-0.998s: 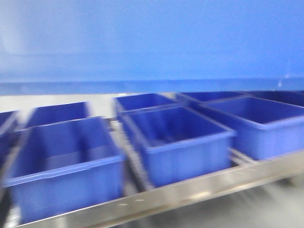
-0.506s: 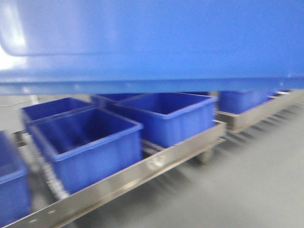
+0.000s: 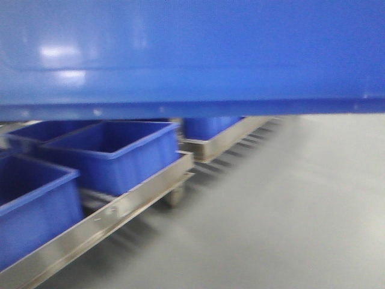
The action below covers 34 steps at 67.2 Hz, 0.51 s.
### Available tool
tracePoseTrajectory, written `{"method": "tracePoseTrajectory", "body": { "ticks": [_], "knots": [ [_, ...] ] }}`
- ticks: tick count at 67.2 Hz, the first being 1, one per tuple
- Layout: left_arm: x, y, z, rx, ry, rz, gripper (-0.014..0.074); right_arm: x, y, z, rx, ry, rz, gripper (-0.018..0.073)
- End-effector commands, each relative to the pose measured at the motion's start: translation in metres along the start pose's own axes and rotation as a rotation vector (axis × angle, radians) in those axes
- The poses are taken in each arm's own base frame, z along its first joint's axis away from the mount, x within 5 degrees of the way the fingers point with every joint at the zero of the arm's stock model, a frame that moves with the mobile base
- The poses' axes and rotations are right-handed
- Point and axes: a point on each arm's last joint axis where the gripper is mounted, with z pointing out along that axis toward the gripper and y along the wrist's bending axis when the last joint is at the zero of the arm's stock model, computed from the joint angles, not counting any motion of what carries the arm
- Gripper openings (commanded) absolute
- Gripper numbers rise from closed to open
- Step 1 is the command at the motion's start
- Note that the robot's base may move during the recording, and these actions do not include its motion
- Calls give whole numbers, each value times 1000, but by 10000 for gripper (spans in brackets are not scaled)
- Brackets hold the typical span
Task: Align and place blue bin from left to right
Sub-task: 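Carry the held bin away from the shelf while the base turns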
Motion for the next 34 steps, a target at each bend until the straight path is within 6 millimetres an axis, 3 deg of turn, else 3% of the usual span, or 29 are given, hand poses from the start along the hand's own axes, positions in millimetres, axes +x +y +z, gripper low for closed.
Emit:
{"method": "tracePoseTrajectory", "body": {
  "ticks": [1, 34],
  "knots": [
    [-8, -3, -6, 59, -79, -2, -111, -9, 2, -8, -66, -101, -3, -70],
    [-8, -3, -6, 59, -79, -2, -111, -9, 2, -8, -68, -102, -3, -70]
  ]
}}
